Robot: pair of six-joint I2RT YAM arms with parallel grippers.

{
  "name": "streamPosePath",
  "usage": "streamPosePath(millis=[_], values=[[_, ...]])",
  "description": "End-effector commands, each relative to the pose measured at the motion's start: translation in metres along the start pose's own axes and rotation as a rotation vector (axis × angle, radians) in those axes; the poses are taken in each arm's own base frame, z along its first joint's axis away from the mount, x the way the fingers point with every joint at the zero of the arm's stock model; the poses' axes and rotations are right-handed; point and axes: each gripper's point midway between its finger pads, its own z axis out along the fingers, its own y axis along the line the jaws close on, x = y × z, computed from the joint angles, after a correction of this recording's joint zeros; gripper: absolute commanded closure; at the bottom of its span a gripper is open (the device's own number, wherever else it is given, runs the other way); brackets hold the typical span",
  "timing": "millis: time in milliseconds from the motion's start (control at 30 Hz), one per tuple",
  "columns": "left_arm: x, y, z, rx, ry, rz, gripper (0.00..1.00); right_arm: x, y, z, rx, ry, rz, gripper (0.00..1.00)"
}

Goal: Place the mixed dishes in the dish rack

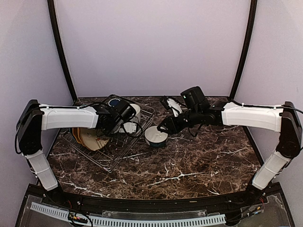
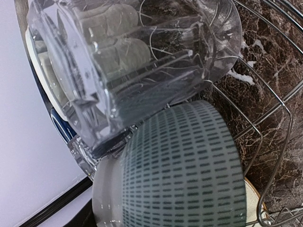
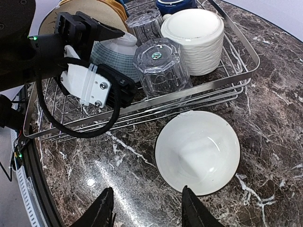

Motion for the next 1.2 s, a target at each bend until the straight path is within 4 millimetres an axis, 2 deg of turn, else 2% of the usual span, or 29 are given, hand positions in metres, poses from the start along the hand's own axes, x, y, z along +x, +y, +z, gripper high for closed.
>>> streamPosePath(millis=[0, 67, 133, 433, 500, 567, 800, 967, 1167], values=[[-0.003, -0.001, -0.005, 0.003, -0.025, -0.001, 0.77, -0.006, -0.003, -0.005, 0.007, -0.033, -0.002, 0.53], [-0.002, -0.004, -0.006, 0.021, -0.027, -0.008, 0.65, -0.005, -0.003, -0.004, 0.005, -0.032, -0.001, 0.53], [0.000, -0.006, -0.007, 0.033, -0.021, -0.014, 0.59, -0.004, -0.004, -0.004, 0.006, -0.033, 0.002, 0.53], [0.009, -0.001, -0.021, 0.056, -0.012, -0.098, 0.37, 0.000, -0.008, -0.001, 0.011, -0.024, 0.015, 0.53], [0.010, -0.003, -0.024, 0.072, -0.018, -0.116, 0.30, 0.001, -0.009, 0.000, 0.011, -0.020, 0.018, 0.53], [0.011, -0.006, -0.026, 0.089, -0.021, -0.129, 0.26, 0.002, -0.010, 0.002, 0.012, -0.018, 0.021, 0.53], [0.017, -0.011, -0.031, 0.107, -0.015, -0.153, 0.23, 0.003, -0.011, 0.008, 0.006, -0.009, 0.030, 0.54], [0.020, -0.009, -0.044, 0.102, -0.032, -0.179, 0.23, 0.010, -0.019, 0.017, 0.029, 0.019, 0.064, 0.54], [0.023, -0.011, -0.066, 0.123, -0.089, -0.250, 0.22, 0.023, -0.049, 0.032, 0.160, 0.092, 0.152, 0.53]])
